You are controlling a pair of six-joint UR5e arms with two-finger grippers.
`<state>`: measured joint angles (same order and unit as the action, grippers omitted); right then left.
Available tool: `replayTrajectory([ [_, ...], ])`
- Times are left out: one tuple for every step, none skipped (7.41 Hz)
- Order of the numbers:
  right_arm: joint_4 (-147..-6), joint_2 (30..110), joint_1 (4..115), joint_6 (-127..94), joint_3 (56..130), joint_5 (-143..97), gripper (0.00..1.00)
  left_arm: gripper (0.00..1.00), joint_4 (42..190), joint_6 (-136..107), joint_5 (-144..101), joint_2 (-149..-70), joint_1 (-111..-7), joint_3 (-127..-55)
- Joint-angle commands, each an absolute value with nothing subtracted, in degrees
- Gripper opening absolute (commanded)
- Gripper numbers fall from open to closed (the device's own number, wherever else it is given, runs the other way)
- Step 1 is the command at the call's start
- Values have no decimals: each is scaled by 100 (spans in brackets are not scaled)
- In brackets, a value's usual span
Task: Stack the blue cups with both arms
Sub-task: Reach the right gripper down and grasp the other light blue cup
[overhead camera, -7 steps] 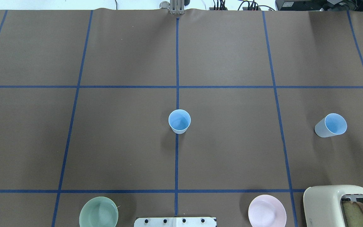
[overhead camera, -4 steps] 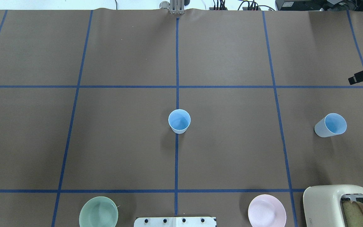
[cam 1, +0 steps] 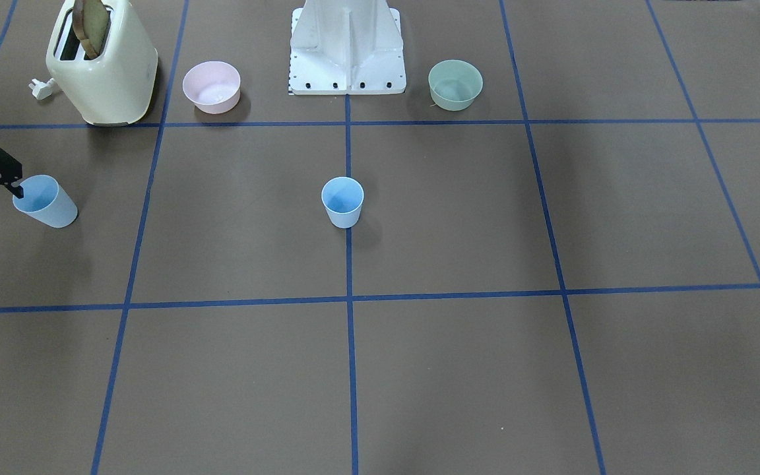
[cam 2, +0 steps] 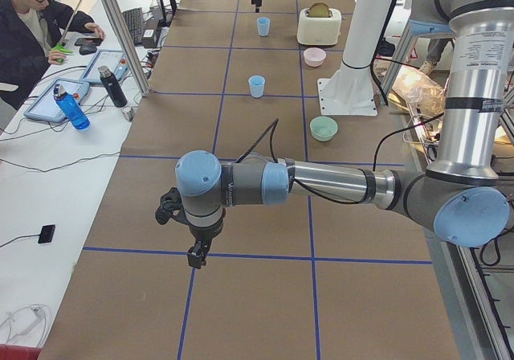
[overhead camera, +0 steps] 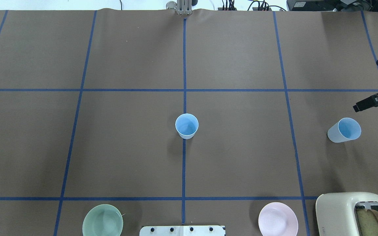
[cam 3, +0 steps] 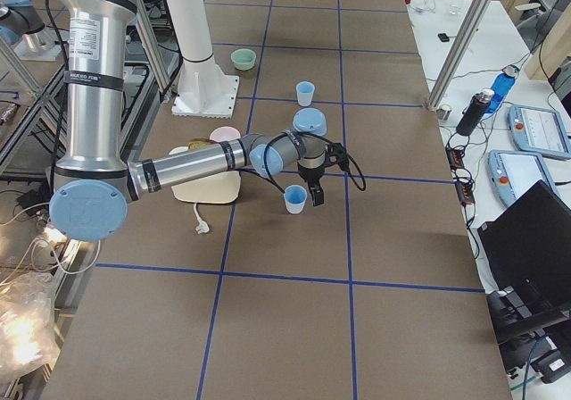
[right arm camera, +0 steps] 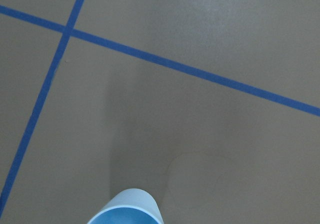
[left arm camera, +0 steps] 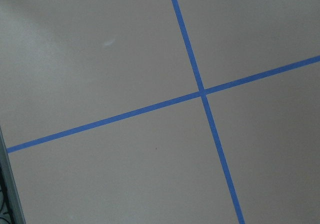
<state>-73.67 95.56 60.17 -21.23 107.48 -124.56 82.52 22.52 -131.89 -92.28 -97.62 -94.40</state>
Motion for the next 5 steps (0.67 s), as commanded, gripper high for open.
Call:
replayTrajectory([
  [-7330, 9554, 5748, -2110, 10574, -12323, 98, 98, 8411, 2241, -13201, -9123, -9765, -9440],
  [-7339, 9562, 5748, -2109, 10573, -12322, 84, 98, 8411, 2241, -13201, -9123, -9756, -9431],
  [-7339, 9562, 5748, -2083, 10573, -12322, 45, 98, 8420, 2241, -13201, -9123, -9765, -9439],
  [-7348, 9571, 5739, -1970, 10573, -12322, 9, 98, 8420, 2241, -13201, -9132, -9756, -9448],
  [-7348, 9580, 5696, -1951, 10573, -12322, 0, 98, 8420, 2241, -13192, -9132, -9756, -9448],
])
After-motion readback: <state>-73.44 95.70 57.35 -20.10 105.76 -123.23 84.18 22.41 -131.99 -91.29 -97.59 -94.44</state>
